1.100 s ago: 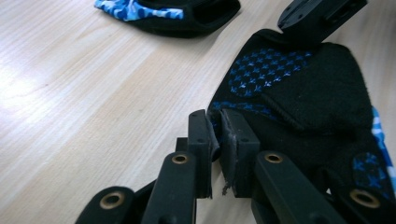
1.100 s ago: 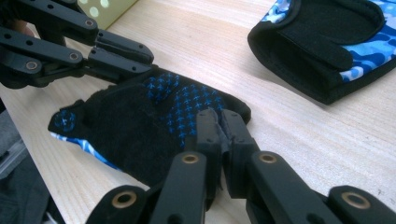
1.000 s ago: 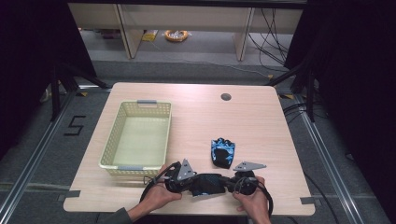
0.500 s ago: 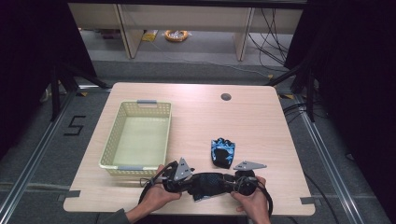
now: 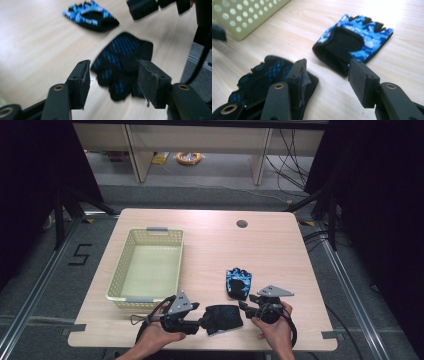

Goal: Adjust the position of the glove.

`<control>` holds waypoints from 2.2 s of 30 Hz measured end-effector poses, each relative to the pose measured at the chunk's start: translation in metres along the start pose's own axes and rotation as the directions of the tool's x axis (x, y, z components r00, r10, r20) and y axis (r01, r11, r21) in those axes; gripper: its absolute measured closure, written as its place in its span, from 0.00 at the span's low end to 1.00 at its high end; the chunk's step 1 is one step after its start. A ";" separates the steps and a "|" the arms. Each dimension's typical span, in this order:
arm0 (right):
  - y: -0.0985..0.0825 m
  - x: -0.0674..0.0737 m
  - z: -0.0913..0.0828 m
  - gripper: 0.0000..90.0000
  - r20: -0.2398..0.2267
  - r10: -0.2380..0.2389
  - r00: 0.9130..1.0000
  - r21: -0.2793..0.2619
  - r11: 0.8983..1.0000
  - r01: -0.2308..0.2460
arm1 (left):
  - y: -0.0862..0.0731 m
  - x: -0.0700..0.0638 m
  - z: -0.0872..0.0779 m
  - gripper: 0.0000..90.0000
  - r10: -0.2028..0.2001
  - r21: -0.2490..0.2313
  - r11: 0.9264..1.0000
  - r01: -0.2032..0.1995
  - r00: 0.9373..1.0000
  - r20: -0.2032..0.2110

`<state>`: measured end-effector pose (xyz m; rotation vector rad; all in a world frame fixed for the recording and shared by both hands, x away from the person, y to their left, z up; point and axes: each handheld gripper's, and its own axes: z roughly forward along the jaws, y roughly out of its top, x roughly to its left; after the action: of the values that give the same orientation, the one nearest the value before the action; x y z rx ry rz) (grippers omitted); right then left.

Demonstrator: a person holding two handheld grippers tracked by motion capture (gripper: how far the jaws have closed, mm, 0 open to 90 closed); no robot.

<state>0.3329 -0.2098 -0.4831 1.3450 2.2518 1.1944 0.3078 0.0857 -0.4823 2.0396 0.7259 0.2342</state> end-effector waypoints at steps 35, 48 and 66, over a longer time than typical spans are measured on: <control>0.058 -0.017 0.063 0.44 0.033 0.067 0.997 0.067 0.995 -0.069 | -0.058 0.007 -0.046 0.36 -0.126 0.110 0.986 0.126 0.992 -0.006; 0.065 -0.018 0.080 0.49 0.044 0.028 0.999 0.089 0.995 -0.032 | -0.066 0.008 -0.046 0.34 -0.122 0.128 0.984 0.125 0.992 -0.029; 0.062 -0.012 0.089 0.59 0.072 0.042 0.997 0.193 0.980 -0.055 | -0.065 0.006 -0.045 0.34 -0.144 0.118 0.982 0.146 0.989 -0.028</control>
<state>0.4284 -0.1590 -0.4946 1.4944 2.3504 0.9469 0.2668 0.1474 -0.5117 2.0878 0.9159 0.1291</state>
